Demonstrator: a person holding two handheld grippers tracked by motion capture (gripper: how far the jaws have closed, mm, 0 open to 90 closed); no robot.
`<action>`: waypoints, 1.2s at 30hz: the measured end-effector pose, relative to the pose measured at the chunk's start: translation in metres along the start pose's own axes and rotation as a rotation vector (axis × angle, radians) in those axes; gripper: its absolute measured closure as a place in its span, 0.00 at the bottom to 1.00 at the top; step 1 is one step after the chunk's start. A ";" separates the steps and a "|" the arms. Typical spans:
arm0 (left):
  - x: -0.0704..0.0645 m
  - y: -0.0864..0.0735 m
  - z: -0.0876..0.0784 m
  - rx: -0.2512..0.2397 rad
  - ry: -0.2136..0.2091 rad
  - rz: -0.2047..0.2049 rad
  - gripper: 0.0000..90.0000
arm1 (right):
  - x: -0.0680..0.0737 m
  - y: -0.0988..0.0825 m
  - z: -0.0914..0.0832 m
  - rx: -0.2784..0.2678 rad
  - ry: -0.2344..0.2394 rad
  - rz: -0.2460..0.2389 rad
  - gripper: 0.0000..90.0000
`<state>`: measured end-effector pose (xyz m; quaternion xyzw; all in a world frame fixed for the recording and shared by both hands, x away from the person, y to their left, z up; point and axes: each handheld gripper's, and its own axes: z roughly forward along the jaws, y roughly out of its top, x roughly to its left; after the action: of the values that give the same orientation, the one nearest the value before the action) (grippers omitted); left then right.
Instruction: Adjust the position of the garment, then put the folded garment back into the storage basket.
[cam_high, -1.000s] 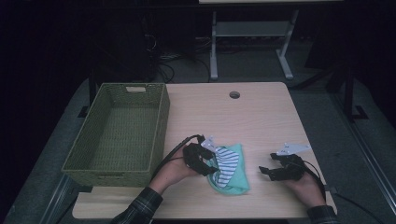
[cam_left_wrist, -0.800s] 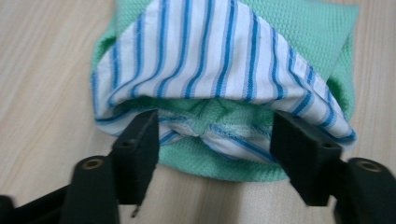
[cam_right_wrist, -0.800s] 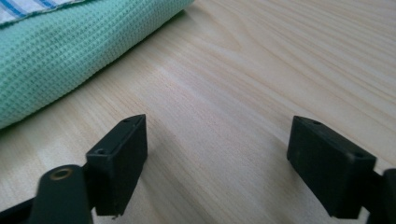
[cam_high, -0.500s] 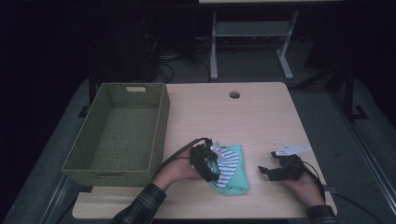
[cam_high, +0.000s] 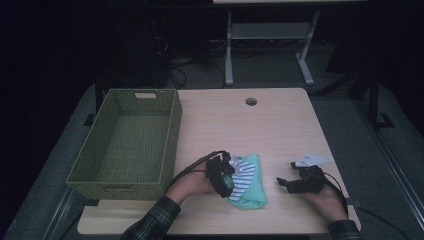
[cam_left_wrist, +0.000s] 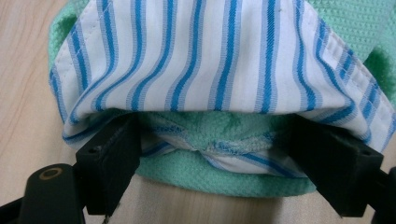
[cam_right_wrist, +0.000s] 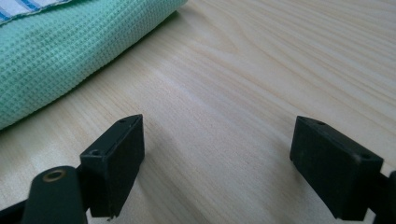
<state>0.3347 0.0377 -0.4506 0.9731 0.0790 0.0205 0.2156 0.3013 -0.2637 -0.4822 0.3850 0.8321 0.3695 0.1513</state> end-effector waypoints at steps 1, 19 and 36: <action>0.000 0.000 0.000 -0.003 -0.001 -0.003 0.18 | 0.000 0.000 0.000 0.000 0.000 0.000 0.19; -0.005 0.001 -0.010 0.027 0.026 -0.009 0.71 | 0.000 0.000 0.000 0.000 -0.001 0.001 0.19; -0.002 0.000 -0.012 0.014 0.002 -0.089 0.84 | 0.000 0.000 0.000 0.001 -0.001 0.002 0.19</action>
<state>0.3320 0.0418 -0.4399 0.9700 0.1225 0.0114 0.2094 0.3013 -0.2636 -0.4821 0.3860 0.8318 0.3691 0.1513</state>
